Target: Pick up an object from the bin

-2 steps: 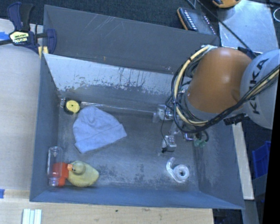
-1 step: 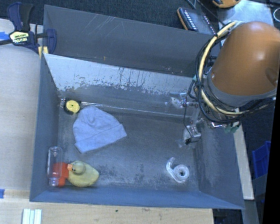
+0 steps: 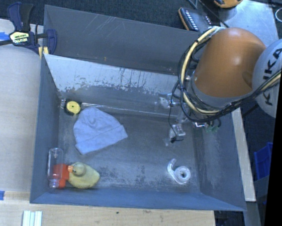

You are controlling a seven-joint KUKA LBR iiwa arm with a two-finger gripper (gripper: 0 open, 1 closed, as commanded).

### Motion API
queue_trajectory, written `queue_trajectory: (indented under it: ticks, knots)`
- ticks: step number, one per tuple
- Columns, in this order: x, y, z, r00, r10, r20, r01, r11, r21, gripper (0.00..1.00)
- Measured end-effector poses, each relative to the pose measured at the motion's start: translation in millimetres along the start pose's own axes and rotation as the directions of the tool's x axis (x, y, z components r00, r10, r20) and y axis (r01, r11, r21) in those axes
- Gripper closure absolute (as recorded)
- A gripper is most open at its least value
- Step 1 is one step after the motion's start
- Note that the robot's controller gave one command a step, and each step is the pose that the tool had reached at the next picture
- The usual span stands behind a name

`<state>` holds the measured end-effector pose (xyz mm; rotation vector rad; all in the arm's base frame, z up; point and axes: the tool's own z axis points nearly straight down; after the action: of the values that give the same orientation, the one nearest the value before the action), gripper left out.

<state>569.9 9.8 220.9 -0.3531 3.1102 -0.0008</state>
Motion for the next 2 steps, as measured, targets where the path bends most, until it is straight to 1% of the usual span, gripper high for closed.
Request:
queue_trajectory:
  ticks: [1,2]
  knots:
    - [-20.2,2.1,-51.3,0.998,-0.066,-0.007,0.066,0.998,-0.003,0.0]
    - [-38.7,41.8,-10.1,0.998,-0.058,0.006,0.058,0.998,0.001,0.0]
